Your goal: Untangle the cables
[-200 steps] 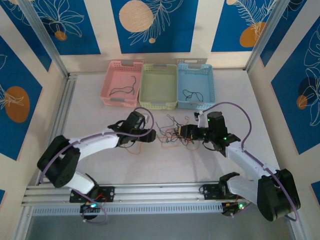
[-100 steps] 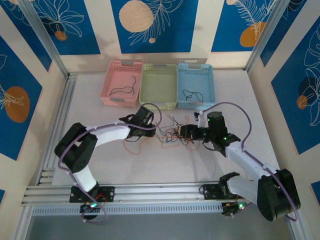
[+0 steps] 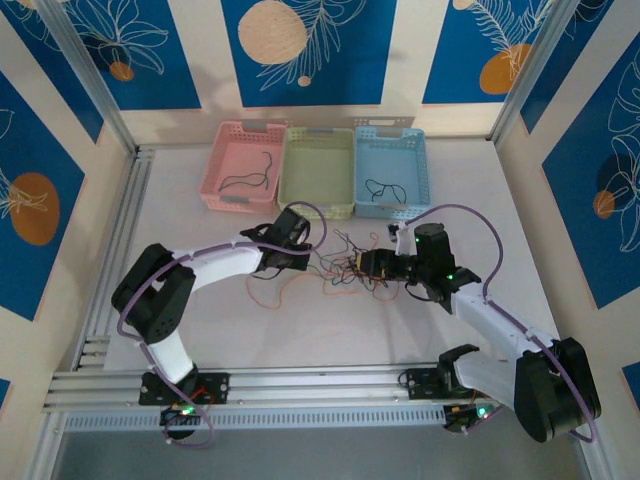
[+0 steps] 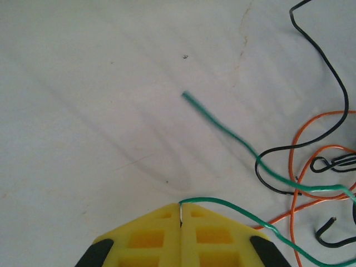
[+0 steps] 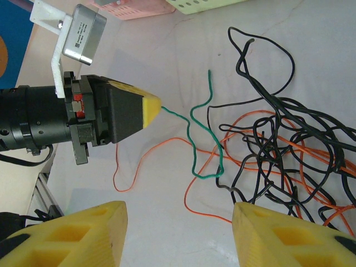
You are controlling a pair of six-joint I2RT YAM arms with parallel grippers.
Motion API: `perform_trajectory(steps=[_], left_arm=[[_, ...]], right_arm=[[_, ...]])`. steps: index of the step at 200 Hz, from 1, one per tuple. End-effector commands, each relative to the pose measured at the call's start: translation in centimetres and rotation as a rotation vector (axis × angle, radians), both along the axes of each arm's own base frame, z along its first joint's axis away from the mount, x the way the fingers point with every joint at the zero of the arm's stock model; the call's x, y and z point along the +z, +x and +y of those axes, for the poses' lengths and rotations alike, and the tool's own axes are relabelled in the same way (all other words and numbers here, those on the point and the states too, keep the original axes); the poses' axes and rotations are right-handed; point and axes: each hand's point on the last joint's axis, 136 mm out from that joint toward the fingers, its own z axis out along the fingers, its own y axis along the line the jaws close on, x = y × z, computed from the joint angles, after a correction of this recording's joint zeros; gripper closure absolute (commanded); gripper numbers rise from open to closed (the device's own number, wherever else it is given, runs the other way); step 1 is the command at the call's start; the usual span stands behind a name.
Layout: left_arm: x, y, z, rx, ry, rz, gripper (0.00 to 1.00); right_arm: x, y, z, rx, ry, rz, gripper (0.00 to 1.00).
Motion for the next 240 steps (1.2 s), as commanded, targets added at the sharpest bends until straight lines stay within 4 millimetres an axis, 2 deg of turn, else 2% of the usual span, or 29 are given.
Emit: perform_trajectory(steps=[1, 36, 64, 120, 152, 172, 200, 219, 240], left_arm=[[1.8, 0.2, -0.2, -0.018, 0.008, -0.033, 1.0], [5.9, -0.4, 0.3, -0.027, -0.033, -0.094, 1.0], [10.7, -1.2, 1.6, -0.027, -0.056, -0.175, 1.0], [18.8, -2.1, 6.6, 0.034, -0.019, -0.343, 1.0], [21.9, -1.7, 8.7, 0.072, -0.03, -0.389, 1.0], [22.9, -0.3, 9.9, 0.105, -0.048, -0.4, 1.0], [23.8, 3.0, 11.7, 0.174, -0.1, -0.396, 1.0], [23.8, 5.6, 12.7, 0.218, -0.08, -0.401, 1.0], [22.8, 8.6, 13.4, 0.263, -0.043, -0.41, 1.0]], right_arm=[[0.2, -0.2, 0.3, 0.015, 0.02, 0.006, 0.47], [0.2, -0.2, 0.2, 0.013, 0.022, 0.009, 0.47], [0.3, -0.2, 0.2, 0.013, 0.026, 0.006, 0.47], [0.2, -0.2, 0.0, 0.006, 0.031, 0.008, 0.47], [0.3, -0.1, -0.1, 0.002, 0.033, 0.006, 0.47], [0.3, -0.2, -0.1, 0.004, 0.035, 0.007, 0.47], [0.3, -0.2, -0.1, 0.004, 0.034, 0.006, 0.47], [0.3, -0.2, -0.1, 0.002, 0.035, 0.004, 0.47], [0.3, -0.2, -0.2, -0.001, 0.037, 0.003, 0.47]])
